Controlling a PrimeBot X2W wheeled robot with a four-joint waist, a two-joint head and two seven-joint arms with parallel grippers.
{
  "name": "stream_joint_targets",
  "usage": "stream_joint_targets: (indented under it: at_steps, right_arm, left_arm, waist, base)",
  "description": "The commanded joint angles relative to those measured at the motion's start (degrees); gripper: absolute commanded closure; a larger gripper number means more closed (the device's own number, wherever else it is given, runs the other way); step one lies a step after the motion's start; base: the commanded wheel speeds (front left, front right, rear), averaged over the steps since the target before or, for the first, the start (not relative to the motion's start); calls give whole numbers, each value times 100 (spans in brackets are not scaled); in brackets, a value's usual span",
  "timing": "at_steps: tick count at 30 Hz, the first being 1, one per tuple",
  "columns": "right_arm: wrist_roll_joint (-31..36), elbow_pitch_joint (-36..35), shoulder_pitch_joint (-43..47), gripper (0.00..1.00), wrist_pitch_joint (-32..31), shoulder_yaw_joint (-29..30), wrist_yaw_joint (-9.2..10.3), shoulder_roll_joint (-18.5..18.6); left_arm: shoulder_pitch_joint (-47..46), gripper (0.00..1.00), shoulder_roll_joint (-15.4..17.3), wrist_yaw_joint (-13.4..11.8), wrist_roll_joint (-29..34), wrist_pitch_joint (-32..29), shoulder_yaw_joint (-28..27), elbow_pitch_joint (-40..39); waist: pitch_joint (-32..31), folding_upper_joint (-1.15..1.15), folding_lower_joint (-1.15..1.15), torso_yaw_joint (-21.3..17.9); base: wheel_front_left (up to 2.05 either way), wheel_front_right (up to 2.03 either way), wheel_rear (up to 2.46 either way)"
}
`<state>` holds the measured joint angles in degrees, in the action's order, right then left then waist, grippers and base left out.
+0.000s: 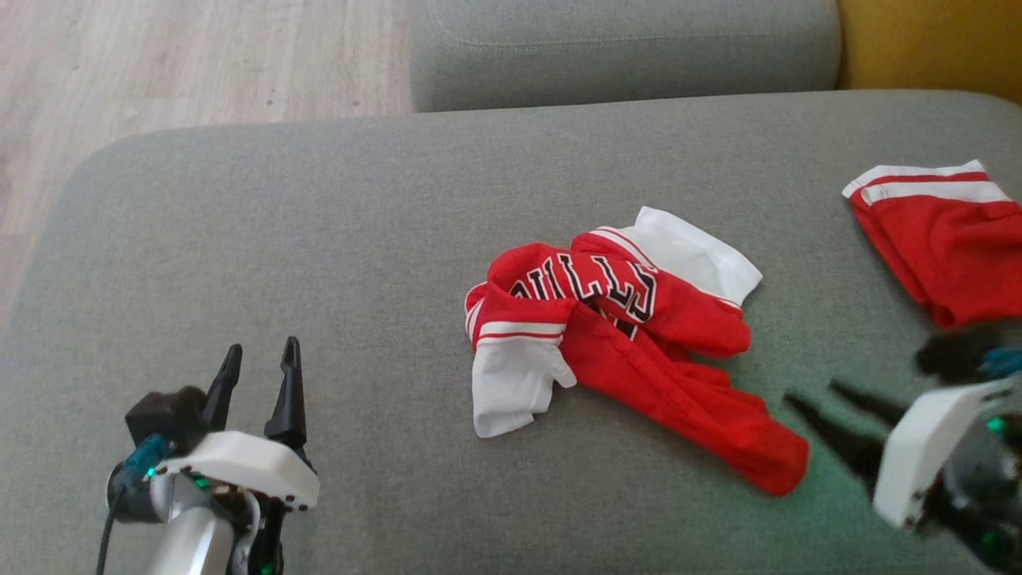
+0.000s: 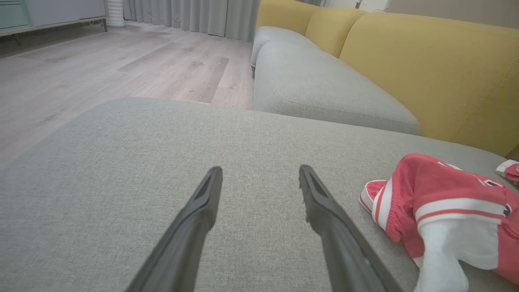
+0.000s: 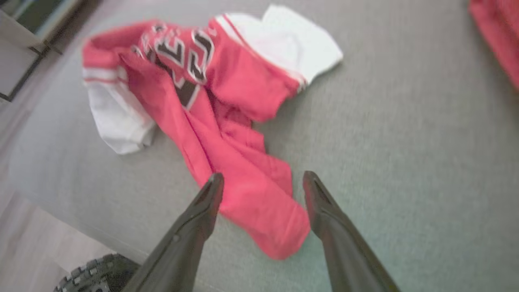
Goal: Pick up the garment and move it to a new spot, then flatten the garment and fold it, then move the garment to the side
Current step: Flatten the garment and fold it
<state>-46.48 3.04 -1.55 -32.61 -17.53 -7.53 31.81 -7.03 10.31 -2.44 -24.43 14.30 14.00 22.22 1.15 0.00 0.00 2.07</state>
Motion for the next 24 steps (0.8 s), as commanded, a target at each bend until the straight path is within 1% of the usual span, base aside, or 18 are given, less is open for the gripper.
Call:
stream_joint_targets:
  at_steps: [1, 3, 5, 7, 8, 10, 12, 14, 18, 21, 22, 23, 24]
  right_arm:
    - [-16, -266, -118, 0, 103, 96, 4, 202]
    - [57, -412, -175, 0, 263, 368, 4, 172]
    - [285, -418, -302, 0, 464, 568, 4, 89]
    - [423, -224, -499, 0, 631, 749, 4, -183]
    - [530, -116, -600, 0, 618, 691, 4, -275]
    - [531, 194, -815, 0, 539, 636, 4, -574]
    - [479, 672, -1038, 0, 337, 644, 4, -826]
    - [449, 1149, -1266, 0, 52, 634, 4, -985]
    - [220, 1978, -1741, 0, -205, 811, 4, -1302]
    - [-26, 2214, -1896, 0, -241, 821, 4, -1381]
    - [-121, 2239, -1927, 45, -258, 783, 4, -1381]
    - [-188, 2249, -1948, 100, -252, 736, 4, -1354]
    - [-236, 2258, -1964, 100, -217, 696, 4, -1318]
  left_arm:
    - [-181, 0, 52, 21, 15, 70, -248, -160]
    - [-181, 0, 39, 25, 22, 70, -248, -150]
    - [-192, 0, 25, 34, 26, 70, -245, -143]
    - [-226, 0, 9, 47, 34, 70, -237, -150]
    - [-248, 0, -3, 53, 40, 70, -226, -153]
    - [-291, 0, -20, 66, 45, 70, -215, -156]
    - [-337, 0, -32, 86, 48, 70, -208, -141]
    - [-379, 0, -49, 98, 51, 70, -206, -122]
    - [-442, 0, -88, 110, 68, 70, -216, -86]
    - [-473, 0, -108, 135, 81, 70, -229, -59]
    - [-478, 0, -113, 141, 85, 70, -238, -51]
    - [-480, 0, -117, 146, 91, 70, -247, -45]
    - [-481, 0, -121, 150, 97, 70, -255, -39]
  waist:
    - [-15, 0, 0, 14]
    - [-23, 0, 0, 36]
    - [-1, 0, 0, 66]
    - [58, 0, 0, 109]
    - [93, 0, 0, 137]
    - [176, 0, 0, 194]
    - [255, 0, 0, 264]
    - [327, 0, 0, 340]
    - [447, 0, 0, 519]
    - [487, 0, 0, 599]
    - [495, 0, 0, 617]
    - [501, 0, 0, 631]
    - [502, 0, 0, 643]
  base:
    - [0, 0, 0]
    - [0, 0, 0]
    - [0, 0, 0]
    - [0, 0, 0]
    - [0, 0, 0]
    - [0, 0, 0]
    - [0, 0, 0]
    - [0, 0, 0]
    - [0, 0, 0]
    - [0, 0, 0]
    - [0, 0, 0]
    - [0, 0, 0]
    - [0, 0, 0]
